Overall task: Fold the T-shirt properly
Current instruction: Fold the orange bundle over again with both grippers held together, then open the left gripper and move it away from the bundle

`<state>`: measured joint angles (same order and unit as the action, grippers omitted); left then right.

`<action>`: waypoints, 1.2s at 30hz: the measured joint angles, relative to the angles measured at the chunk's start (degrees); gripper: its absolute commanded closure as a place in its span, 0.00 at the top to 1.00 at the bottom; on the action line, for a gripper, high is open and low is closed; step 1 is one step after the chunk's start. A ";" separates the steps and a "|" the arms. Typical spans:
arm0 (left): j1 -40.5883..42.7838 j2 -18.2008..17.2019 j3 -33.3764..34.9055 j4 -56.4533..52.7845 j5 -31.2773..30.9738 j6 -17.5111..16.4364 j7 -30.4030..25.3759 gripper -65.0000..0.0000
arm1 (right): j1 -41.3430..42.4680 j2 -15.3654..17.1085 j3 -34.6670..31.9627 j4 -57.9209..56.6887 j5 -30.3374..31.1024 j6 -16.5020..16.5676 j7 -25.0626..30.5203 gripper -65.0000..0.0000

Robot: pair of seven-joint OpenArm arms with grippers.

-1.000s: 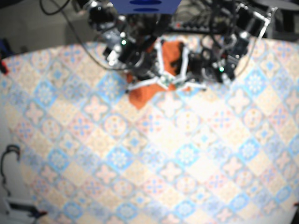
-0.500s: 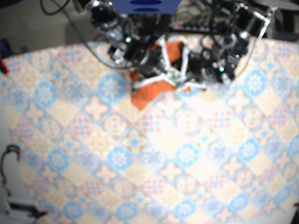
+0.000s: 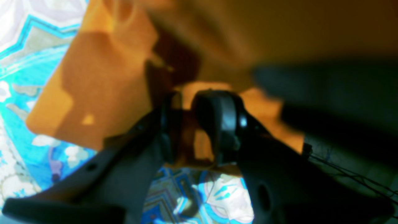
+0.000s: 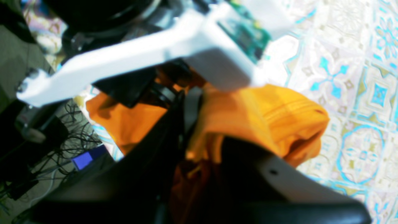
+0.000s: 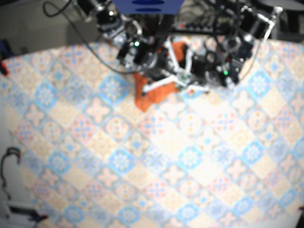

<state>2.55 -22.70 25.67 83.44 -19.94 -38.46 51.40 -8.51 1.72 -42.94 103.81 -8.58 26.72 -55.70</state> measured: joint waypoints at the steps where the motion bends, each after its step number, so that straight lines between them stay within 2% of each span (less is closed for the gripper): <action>1: 0.00 0.00 0.00 0.00 0.00 0.02 0.00 0.27 | 0.00 0.02 -0.04 -0.28 -0.02 0.00 0.17 0.00; 11: -0.02 0.00 0.00 0.00 0.02 0.02 0.00 0.27 | 0.63 -0.09 -0.55 -1.14 -0.07 0.00 0.09 0.00; 18: 0.00 -0.02 0.00 -0.11 0.00 -0.04 -0.35 0.27 | 4.35 0.37 -7.58 -4.79 -1.33 -0.46 -1.01 0.00; 21: -0.02 0.00 0.00 -0.11 0.00 -0.09 -0.22 0.27 | 4.44 0.31 -7.87 -5.11 -3.54 -0.39 -0.63 0.00; 36: -0.02 0.00 0.00 -0.11 0.02 -0.11 -0.20 0.27 | 4.37 0.07 -7.80 -5.20 -3.85 -0.39 -0.59 0.01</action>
<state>2.52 -22.70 25.67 83.33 -19.92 -38.57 51.20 -4.14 1.78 -50.74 98.61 -12.43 26.33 -56.29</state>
